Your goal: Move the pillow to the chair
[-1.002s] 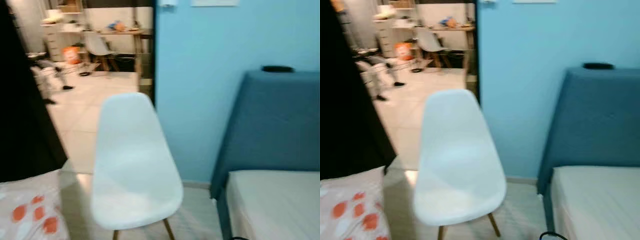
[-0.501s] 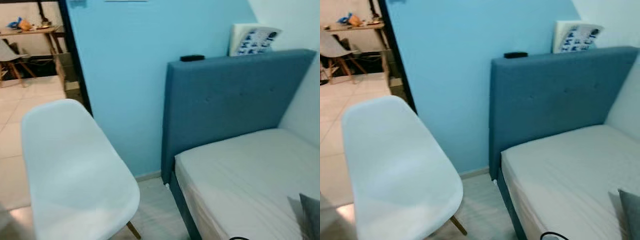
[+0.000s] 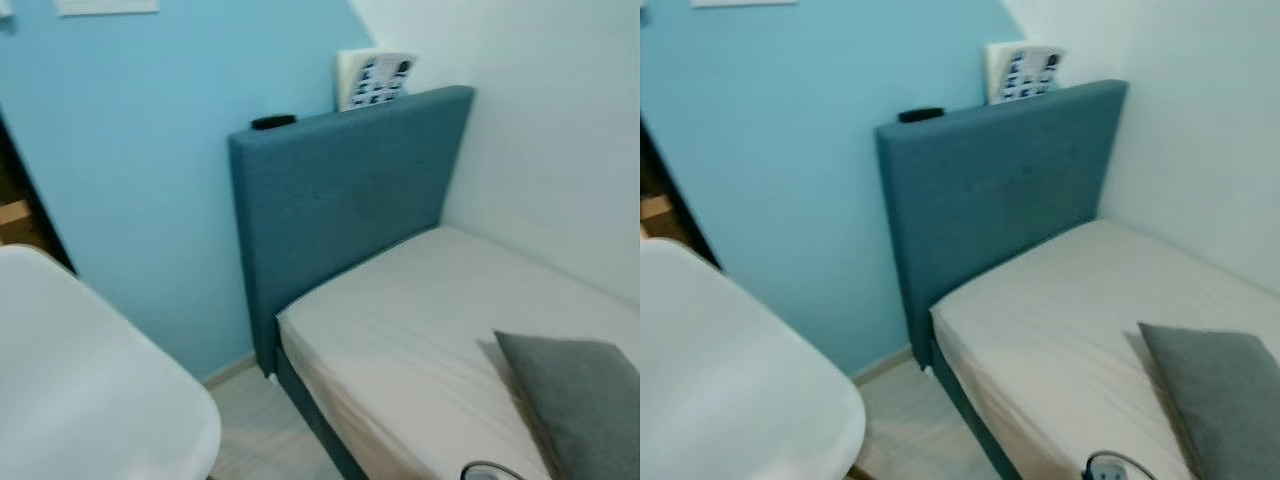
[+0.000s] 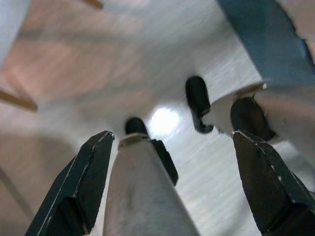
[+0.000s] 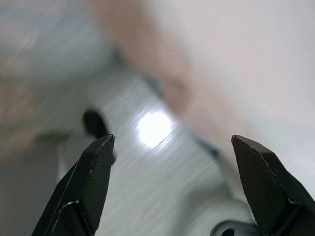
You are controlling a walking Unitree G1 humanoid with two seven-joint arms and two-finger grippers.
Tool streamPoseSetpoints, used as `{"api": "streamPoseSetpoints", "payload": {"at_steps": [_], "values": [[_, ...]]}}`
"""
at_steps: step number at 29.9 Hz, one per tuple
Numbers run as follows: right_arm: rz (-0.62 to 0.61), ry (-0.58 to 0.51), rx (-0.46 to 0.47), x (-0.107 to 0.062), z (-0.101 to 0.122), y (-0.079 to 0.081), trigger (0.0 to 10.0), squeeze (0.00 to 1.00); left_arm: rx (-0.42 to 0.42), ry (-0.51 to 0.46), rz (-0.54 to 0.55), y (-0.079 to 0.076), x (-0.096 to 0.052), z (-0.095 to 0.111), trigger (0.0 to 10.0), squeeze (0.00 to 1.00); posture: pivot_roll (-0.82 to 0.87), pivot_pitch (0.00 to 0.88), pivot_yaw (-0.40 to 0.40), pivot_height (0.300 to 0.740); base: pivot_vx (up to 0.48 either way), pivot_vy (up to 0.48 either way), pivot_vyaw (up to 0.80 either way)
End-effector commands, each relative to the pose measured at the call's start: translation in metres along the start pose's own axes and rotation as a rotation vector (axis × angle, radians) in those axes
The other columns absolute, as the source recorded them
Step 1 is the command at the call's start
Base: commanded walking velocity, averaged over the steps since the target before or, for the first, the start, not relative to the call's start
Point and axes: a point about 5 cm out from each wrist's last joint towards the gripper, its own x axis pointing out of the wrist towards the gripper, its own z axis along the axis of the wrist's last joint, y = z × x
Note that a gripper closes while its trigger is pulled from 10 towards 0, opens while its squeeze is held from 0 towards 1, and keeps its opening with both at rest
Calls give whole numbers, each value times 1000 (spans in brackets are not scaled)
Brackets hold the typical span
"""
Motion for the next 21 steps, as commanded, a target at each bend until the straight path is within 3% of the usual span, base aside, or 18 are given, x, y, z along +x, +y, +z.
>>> {"api": "streamPoseSetpoints", "payload": {"at_steps": [1,8,21], "values": [[-2,6,29,0,-4,5,10000,0,4,28,13,4,-2,-8,10000,0,-91,25,1,740,0,0,-775],[-7,11,38,0,-6,6,10000,0,1,25,15,5,-2,-8,10000,0,-89,26,3,740,0,0,-769],[1,83,20,-3,-31,12,10000,0,12,19,24,4,-2,-7,10000,0,-94,33,10,740,0,0,-773]]}}
